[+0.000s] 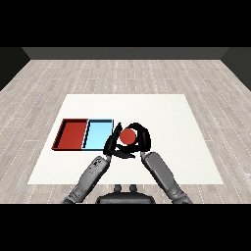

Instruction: Pick the red can and put it in the red box

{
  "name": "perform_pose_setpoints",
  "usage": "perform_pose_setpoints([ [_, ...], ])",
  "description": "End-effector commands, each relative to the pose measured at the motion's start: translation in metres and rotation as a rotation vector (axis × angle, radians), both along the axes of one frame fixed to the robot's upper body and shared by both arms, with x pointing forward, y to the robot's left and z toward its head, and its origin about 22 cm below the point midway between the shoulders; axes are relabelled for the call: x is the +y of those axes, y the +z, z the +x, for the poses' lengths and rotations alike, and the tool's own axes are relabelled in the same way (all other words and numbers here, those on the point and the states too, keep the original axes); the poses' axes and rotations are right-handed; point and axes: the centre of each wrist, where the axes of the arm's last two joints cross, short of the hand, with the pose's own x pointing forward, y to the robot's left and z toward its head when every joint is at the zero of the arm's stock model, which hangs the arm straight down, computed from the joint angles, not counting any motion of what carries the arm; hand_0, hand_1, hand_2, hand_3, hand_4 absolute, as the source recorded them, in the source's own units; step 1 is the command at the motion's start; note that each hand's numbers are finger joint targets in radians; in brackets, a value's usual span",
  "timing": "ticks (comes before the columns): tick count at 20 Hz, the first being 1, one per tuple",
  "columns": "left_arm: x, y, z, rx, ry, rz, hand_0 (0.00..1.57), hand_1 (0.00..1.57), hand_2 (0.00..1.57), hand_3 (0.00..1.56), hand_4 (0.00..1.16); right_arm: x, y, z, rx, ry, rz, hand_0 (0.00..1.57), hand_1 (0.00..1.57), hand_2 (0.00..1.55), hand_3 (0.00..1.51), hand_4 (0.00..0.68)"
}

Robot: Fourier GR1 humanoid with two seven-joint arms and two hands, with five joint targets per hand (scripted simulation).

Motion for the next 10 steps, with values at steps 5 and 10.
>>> perform_pose_setpoints([
  [5,-0.014,0.000,0.008,0.011,-0.007,-0.010,0.00,0.00,0.00,0.00,0.00,0.020,0.007,-0.015,0.009,0.048,0.040,1.51,1.51,1.45,1.41,0.654],
  [10,-0.013,-0.009,-0.002,0.037,-0.045,-0.044,0.00,0.00,0.00,0.00,0.00,0.028,0.024,-0.007,0.005,0.056,0.059,1.51,1.51,1.46,1.42,0.656],
])
